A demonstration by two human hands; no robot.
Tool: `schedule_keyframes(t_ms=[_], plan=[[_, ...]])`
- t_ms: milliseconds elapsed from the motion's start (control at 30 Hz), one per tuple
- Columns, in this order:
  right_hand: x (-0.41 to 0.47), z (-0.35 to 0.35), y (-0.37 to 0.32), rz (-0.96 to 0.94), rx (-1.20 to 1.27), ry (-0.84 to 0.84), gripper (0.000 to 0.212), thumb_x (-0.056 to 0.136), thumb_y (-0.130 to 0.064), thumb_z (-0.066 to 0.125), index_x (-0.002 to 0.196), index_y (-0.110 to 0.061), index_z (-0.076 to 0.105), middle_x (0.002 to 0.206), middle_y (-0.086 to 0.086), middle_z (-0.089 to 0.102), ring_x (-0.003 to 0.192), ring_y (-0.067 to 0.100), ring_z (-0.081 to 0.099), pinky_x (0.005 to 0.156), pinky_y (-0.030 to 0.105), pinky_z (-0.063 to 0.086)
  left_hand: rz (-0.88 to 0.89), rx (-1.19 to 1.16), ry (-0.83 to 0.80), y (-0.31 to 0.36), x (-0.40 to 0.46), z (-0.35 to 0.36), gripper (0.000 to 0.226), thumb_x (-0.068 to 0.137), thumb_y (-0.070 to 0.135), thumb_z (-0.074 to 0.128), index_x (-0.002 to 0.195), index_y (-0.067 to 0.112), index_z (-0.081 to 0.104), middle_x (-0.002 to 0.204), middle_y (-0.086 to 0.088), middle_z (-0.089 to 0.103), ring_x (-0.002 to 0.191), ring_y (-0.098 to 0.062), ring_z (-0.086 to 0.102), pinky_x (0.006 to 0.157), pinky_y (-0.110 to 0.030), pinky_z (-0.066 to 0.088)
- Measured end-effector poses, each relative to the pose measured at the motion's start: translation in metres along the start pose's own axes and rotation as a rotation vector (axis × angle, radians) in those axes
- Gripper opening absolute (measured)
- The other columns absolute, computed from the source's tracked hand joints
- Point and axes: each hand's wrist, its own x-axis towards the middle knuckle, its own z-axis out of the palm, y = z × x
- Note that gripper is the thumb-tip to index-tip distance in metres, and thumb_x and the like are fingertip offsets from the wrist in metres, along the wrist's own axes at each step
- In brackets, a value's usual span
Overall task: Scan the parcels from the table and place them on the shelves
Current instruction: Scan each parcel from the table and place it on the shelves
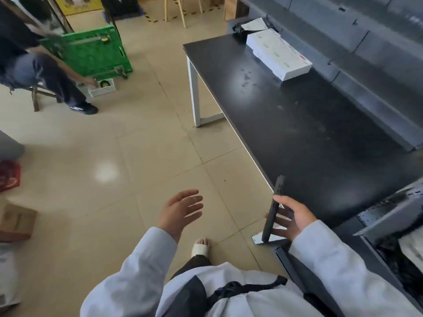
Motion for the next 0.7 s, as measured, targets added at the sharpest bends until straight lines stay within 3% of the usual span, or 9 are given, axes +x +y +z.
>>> schedule_keyframes(t_ms=[300,400,533,700], plan=[[0.041,0.067,-0.092,-0.071,0.274,0.074,0.026,0.086,-0.025,0.072,0.109,-0.013,0.066,0.101,0.013,0.065,0.099,0.033,0.065,0.087,0.059,0.057,-0.039,0.204,-0.205,0.112,0.118,0.060,0.019,0.094,0.002,0.055,0.107,0.007,0.068,0.102,-0.012,0.072,0.094,-0.026,0.066,0.092,-0.041,0.054],[0.072,0.066,-0.106,-0.021,0.370,0.110,0.037,0.074,-0.025,0.080,0.105,-0.012,0.065,0.097,0.015,0.063,0.094,0.036,0.064,0.071,0.054,0.059,-0.053,0.326,-0.332,0.131,0.152,0.093,0.021,0.094,0.000,0.056,0.109,0.006,0.068,0.102,-0.012,0.072,0.090,-0.024,0.066,0.086,-0.037,0.055],[0.123,0.062,-0.135,0.033,0.464,0.162,0.052,0.058,-0.028,0.085,0.103,-0.012,0.065,0.092,0.012,0.066,0.091,0.035,0.065,0.066,0.047,0.058,-0.067,0.499,-0.402,0.158,0.200,0.138,0.020,0.092,0.001,0.059,0.108,0.007,0.069,0.104,-0.012,0.071,0.087,-0.021,0.065,0.077,-0.030,0.057],[0.179,0.070,-0.192,0.064,0.598,0.183,0.021,0.080,-0.022,0.077,0.092,-0.012,0.064,0.078,0.010,0.068,0.080,0.034,0.067,0.059,0.042,0.056,-0.061,0.733,-0.441,0.215,0.250,0.185,0.020,0.092,0.003,0.060,0.105,0.012,0.072,0.102,-0.008,0.072,0.089,-0.019,0.066,0.087,-0.037,0.056]])
